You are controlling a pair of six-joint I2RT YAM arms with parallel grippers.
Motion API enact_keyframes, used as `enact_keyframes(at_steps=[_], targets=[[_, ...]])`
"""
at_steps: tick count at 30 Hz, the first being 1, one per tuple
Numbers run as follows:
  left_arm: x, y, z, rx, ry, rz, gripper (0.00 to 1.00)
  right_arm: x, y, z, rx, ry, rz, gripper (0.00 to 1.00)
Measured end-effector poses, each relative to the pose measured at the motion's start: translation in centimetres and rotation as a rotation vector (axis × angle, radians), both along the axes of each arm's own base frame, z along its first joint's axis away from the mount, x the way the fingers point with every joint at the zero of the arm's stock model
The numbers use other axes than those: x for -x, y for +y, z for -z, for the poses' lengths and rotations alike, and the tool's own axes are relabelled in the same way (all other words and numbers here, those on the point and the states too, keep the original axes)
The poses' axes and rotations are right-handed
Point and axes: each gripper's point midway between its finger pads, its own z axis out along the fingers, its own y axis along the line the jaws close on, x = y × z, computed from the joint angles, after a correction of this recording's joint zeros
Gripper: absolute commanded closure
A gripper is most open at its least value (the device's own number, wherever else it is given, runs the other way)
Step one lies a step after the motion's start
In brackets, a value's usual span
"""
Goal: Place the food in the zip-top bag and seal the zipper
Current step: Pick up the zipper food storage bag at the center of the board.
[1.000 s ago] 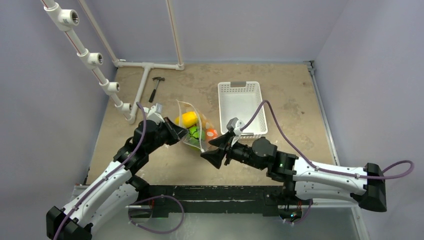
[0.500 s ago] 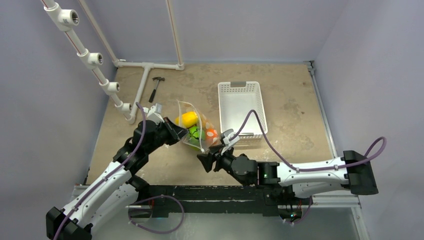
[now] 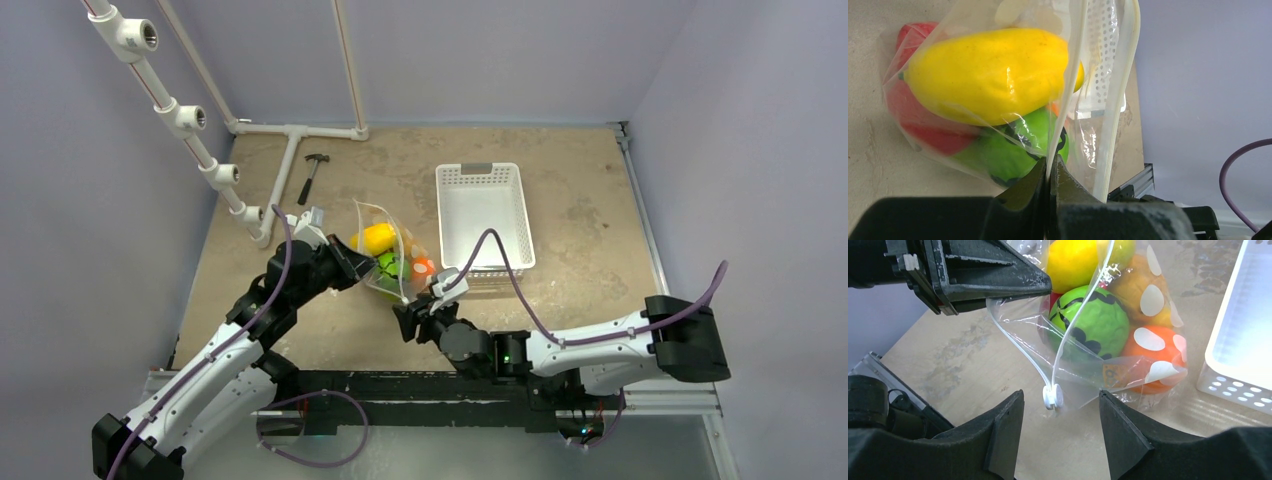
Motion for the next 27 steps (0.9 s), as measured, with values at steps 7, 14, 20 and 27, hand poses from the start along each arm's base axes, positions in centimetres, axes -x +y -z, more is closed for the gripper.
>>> enact_keyframes(at_steps=[7,14,20,27], targets=[[0.0,0.0,0.0,0.000,0.000,0.000,1.00,-0.1,0.5,-0.7,0.005,-0.069,0.019,0.46],[0.0,0.0,0.1,-0.002,0.003,0.001,1.00,-0.5,0.6,0.8,0.082,-0.119,0.057,0.59],[0.0,0.0,0.1,-0.002,0.005,0.002,1.00,-0.1,0.6,0.8,0.101,-0.150,0.068,0.75],[0.1,0.0,0.3,-0.005,0.011,0.004,1.00,0.1,0.4,0.1,0.100,-0.176,0.085,0.93]])
